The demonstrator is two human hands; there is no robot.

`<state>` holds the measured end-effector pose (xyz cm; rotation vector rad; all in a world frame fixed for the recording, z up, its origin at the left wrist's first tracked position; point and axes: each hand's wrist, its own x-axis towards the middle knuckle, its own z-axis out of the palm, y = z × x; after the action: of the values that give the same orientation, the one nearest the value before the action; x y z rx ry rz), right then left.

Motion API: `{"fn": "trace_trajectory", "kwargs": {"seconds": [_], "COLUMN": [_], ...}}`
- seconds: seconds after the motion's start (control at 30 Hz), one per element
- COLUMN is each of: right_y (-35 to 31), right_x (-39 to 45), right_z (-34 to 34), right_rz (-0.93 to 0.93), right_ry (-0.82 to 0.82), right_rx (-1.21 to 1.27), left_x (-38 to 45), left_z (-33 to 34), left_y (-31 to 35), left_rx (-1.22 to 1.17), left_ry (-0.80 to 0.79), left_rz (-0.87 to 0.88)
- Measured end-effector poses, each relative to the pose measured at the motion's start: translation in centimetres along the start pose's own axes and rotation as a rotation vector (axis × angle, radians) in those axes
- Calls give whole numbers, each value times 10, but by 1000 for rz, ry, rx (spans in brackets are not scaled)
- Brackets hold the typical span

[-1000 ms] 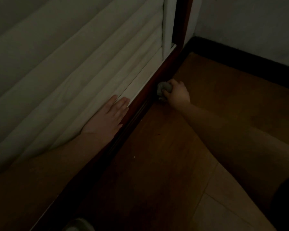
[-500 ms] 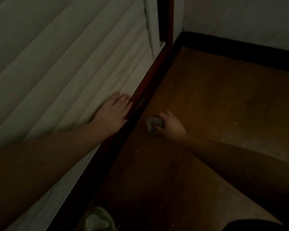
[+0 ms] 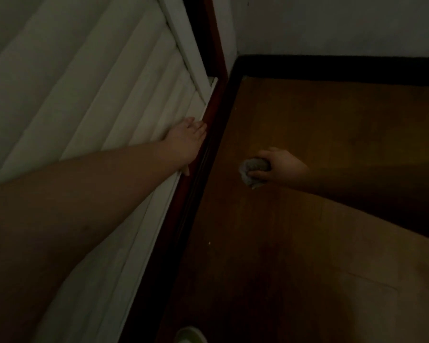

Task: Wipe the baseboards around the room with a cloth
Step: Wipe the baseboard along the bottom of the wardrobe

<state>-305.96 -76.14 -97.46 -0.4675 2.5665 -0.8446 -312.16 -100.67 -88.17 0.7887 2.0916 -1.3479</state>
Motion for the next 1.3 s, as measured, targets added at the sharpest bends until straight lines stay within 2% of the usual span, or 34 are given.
{"fn": "trace_trajectory", "kwargs": {"seconds": [0.1,0.2,0.4,0.57,0.77,0.87,1.07,1.17,1.3], "right_y": [-13,-34,-65,-94,-103,-101,-89,-96,-100], "right_x": [-8,-18,-30,-29,-4,24,15,10,15], "right_z": [-7,4,34,14,-3,32,136,165,183], "right_rz": [27,68,170,316,484,518,462,368,344], "right_ry": [5,58,124,138,323,363,247,172,196], "right_rx": [7,98,285,318,365,465,570,600,626], "left_x": [1,-3,5,5,10,10,14,16,19], "left_z": [-5,4,2,1,1,2,3,4,6], "left_y": [1,1,4,2,-4,-4,-2,-2,-1], "left_rx": [33,49,83,137,179,194,98,76,66], "left_ry": [-61,-52,-48,-95,-67,-66,-54,-39,-34], "left_rz": [-43,-77,-59,-10,49,68,87,111,120]}}
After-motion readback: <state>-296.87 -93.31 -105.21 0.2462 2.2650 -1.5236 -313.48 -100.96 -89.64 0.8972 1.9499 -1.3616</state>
